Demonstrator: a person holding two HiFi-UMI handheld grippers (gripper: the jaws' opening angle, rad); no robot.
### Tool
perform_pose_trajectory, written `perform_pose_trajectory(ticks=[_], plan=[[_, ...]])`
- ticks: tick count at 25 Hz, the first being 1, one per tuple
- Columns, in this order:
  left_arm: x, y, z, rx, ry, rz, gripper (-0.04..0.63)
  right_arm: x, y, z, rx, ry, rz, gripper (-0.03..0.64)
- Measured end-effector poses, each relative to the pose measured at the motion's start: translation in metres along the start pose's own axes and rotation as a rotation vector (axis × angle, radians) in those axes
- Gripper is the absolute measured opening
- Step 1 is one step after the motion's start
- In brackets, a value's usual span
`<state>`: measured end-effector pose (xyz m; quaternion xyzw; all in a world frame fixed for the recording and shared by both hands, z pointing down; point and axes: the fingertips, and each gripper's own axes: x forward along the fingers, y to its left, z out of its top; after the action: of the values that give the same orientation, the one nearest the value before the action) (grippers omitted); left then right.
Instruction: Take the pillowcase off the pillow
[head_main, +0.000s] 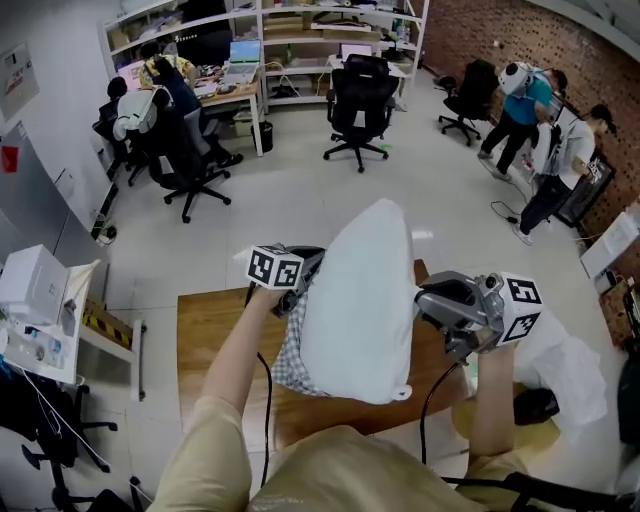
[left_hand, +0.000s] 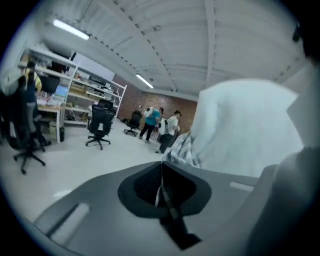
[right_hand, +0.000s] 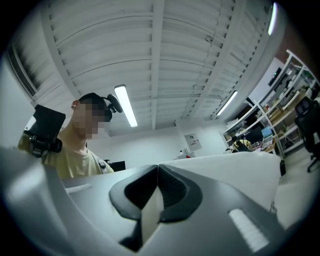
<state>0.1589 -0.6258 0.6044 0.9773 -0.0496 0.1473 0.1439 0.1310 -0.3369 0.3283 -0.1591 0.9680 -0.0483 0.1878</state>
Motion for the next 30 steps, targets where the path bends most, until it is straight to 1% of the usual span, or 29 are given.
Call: perform_pose_trajectory(ticks=[2, 3, 4, 5, 6, 7, 8, 9, 10, 11, 12, 13, 14, 15, 16, 17, 18, 19, 20, 21, 22, 24, 25, 27, 28, 30], plan=[[0.021, 0.03, -0.028, 0.115, 0.096, 0.164, 0.008, -0.006, -0.007, 0.013, 0.004, -0.038, -0.077, 0.003], [0.029, 0.051, -0.051, 0.128, 0.136, 0.24, 0.008, -0.011, -0.013, 0.016, 0.007, -0.064, -0.128, 0.003], [0.034, 0.073, -0.082, 0.101, 0.167, 0.304, 0.008, -0.019, -0.021, 0.015, 0.018, -0.095, -0.176, 0.003], [0.036, 0.092, -0.114, 0.055, 0.187, 0.355, 0.008, -0.028, -0.027, 0.013, 0.04, -0.126, -0.214, 0.003], [0.035, 0.106, -0.142, 0.025, 0.194, 0.4, 0.008, -0.037, -0.032, 0.009, 0.067, -0.151, -0.237, 0.002], [0.033, 0.116, -0.16, 0.043, 0.188, 0.447, 0.008, -0.043, -0.035, 0.005, 0.091, -0.162, -0.253, 0.002], [0.03, 0.123, -0.173, 0.099, 0.188, 0.492, 0.009, -0.046, -0.036, 0.001, 0.107, -0.16, -0.265, 0.002], [0.029, 0.129, -0.193, 0.146, 0.225, 0.522, 0.009, -0.047, -0.037, -0.004, 0.116, -0.151, -0.277, 0.002], [0.027, 0.135, -0.217, 0.163, 0.281, 0.536, 0.009, -0.046, -0.038, -0.007, 0.122, -0.145, -0.285, 0.002], [0.024, 0.137, -0.226, 0.167, 0.301, 0.538, 0.009, -0.045, -0.04, -0.01, 0.129, -0.152, -0.287, 0.003], [0.018, 0.133, -0.212, 0.17, 0.257, 0.532, 0.009, -0.045, -0.043, -0.009, 0.143, -0.175, -0.285, 0.003], [0.01, 0.124, -0.187, 0.158, 0.175, 0.514, 0.011, -0.046, -0.046, -0.004, 0.158, -0.211, -0.283, 0.003], [0.003, 0.114, -0.165, 0.11, 0.099, 0.482, 0.019, -0.046, -0.048, 0.005, 0.162, -0.247, -0.286, 0.003], [-0.006, 0.101, -0.148, 0.043, 0.037, 0.443, 0.062, -0.044, -0.049, 0.017, 0.141, -0.267, -0.298, 0.003], [-0.019, 0.085, -0.129, -0.013, -0.022, 0.396, 0.137, -0.04, -0.051, 0.03, 0.094, -0.266, -0.327, 0.003], [-0.036, 0.064, -0.109, -0.049, -0.085, 0.336, 0.221, -0.037, -0.055, 0.042, 0.037, -0.253, -0.376, 0.003], [-0.053, 0.038, -0.09, -0.061, -0.148, 0.265, 0.263, -0.037, -0.061, 0.052, -0.013, -0.238, -0.436, 0.003], [-0.071, 0.008, -0.076, -0.053, -0.199, 0.192, 0.293, -0.041, -0.068, 0.059, -0.048, -0.232, -0.489, 0.003], [-0.087, -0.024, -0.069, -0.033, -0.226, 0.126, 0.315, -0.046, -0.074, 0.065, -0.065, -0.236, -0.526, 0.003], [-0.099, -0.056, -0.072, -0.011, -0.225, 0.07, 0.319, -0.053, -0.079, 0.069, -0.069, -0.249, -0.546, 0.003], [-0.107, -0.088, -0.082, 0.009, -0.204, 0.023, 0.322, -0.06, -0.081, 0.073, -0.065, -0.265, -0.553, 0.003], [-0.105, -0.146, -0.107, 0.041, -0.14, -0.038, 0.33, -0.074, -0.084, 0.081, -0.054, -0.291, -0.549, 0.003], [-0.097, -0.167, -0.121, 0.051, -0.108, -0.044, 0.33, -0.077, -0.085, 0.085, -0.053, -0.298, -0.542, 0.003], [-0.075, -0.184, -0.144, 0.059, -0.067, -0.019, 0.308, -0.075, -0.086, 0.09, -0.054, -0.31, -0.518, 0.003], [-0.064, -0.185, -0.152, 0.049, -0.068, -0.001, 0.291, -0.072, -0.087, 0.091, -0.051, -0.315, -0.503, 0.003], [-0.052, -0.18, -0.156, -0.019, -0.112, 0.039, 0.228, -0.065, -0.09, 0.087, -0.039, -0.318, -0.476, 0.003]])
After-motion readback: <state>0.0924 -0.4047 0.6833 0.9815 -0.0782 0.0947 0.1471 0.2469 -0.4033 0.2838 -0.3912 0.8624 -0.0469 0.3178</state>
